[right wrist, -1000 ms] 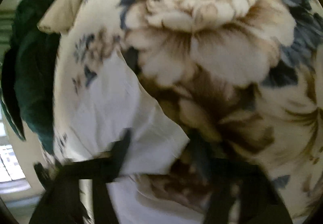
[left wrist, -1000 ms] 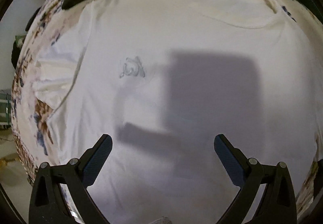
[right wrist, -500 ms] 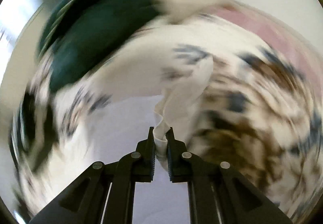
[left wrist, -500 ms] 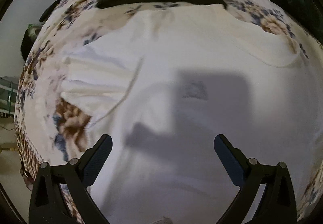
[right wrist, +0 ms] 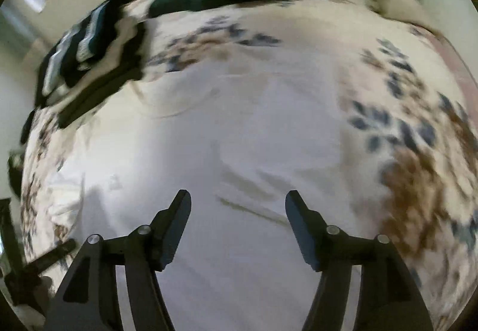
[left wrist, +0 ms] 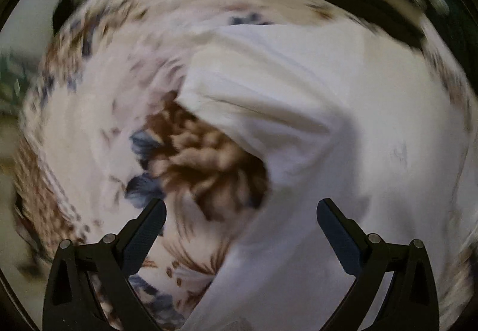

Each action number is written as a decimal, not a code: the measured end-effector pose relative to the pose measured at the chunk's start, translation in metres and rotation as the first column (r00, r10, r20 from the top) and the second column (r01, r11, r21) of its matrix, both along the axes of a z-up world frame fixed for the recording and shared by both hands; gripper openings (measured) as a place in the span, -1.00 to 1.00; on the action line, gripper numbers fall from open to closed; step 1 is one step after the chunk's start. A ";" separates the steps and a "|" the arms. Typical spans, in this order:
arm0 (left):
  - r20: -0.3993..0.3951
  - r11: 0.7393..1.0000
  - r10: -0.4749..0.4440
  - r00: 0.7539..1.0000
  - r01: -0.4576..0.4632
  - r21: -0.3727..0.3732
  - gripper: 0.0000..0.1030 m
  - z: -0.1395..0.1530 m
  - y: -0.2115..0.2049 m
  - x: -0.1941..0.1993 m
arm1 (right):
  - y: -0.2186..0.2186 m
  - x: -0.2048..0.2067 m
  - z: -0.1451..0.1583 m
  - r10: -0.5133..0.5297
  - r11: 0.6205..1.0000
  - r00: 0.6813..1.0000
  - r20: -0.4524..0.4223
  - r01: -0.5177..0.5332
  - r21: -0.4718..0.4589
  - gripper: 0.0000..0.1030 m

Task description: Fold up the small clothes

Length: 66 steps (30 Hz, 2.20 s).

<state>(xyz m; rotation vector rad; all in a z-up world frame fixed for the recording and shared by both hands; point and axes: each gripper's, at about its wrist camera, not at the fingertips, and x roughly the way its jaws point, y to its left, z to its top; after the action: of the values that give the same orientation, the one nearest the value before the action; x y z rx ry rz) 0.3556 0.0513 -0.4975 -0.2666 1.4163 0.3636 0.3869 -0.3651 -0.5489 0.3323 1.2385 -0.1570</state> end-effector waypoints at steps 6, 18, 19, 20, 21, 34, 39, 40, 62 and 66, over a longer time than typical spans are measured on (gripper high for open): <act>-0.009 0.872 0.365 0.931 -0.345 -0.348 1.00 -0.036 0.087 0.002 | -0.013 -0.013 -0.025 -0.083 0.997 0.990 -0.117 0.083 -0.007 0.33; 0.177 0.817 0.477 0.861 -0.361 -0.449 -0.87 -0.041 0.092 0.045 | 0.019 -0.005 -0.035 -0.137 0.990 0.982 -0.129 0.138 0.003 0.33; 0.195 0.835 0.458 0.867 -0.345 -0.428 -0.90 -0.038 0.092 0.050 | 0.019 -0.005 -0.035 -0.138 0.990 0.982 -0.128 0.139 -0.001 0.33; 0.220 0.851 0.440 0.871 -0.326 -0.411 -0.90 -0.033 0.091 0.053 | 0.019 -0.005 -0.033 -0.141 0.990 0.982 -0.126 0.141 -0.007 0.33; 0.257 0.874 0.410 0.875 -0.296 -0.386 -0.91 -0.024 0.089 0.057 | 0.018 -0.005 -0.032 -0.144 0.990 0.982 -0.122 0.144 -0.009 0.33; 0.390 0.835 -0.277 0.878 0.421 -0.354 -0.59 0.017 -0.099 0.083 | -0.010 -0.026 -0.029 -0.183 0.983 0.972 -0.145 0.181 -0.026 0.33; 0.343 0.890 -0.212 0.915 0.326 -0.318 0.56 0.014 -0.062 0.075 | -0.024 -0.037 -0.024 -0.199 0.980 0.970 -0.140 0.201 -0.006 0.33; 0.336 0.905 -0.206 0.919 0.310 -0.293 0.56 0.013 -0.053 0.069 | -0.027 -0.038 -0.023 -0.199 0.979 0.970 -0.139 0.202 0.003 0.33; 0.213 0.857 -0.494 0.843 0.513 -0.044 0.56 0.009 -0.143 0.010 | -0.091 -0.070 0.061 -0.136 0.990 0.973 -0.185 0.138 -0.001 0.33; 0.254 0.848 -0.503 0.826 0.529 -0.039 0.56 0.045 -0.202 -0.033 | -0.133 -0.065 0.068 -0.057 0.991 0.971 -0.231 0.082 0.101 0.33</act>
<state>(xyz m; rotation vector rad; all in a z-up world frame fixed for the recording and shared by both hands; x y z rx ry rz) 0.3225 -0.1508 -0.4525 -0.0011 1.2156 -0.1923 0.3220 -0.4980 -0.4813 0.4635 1.4668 -0.1911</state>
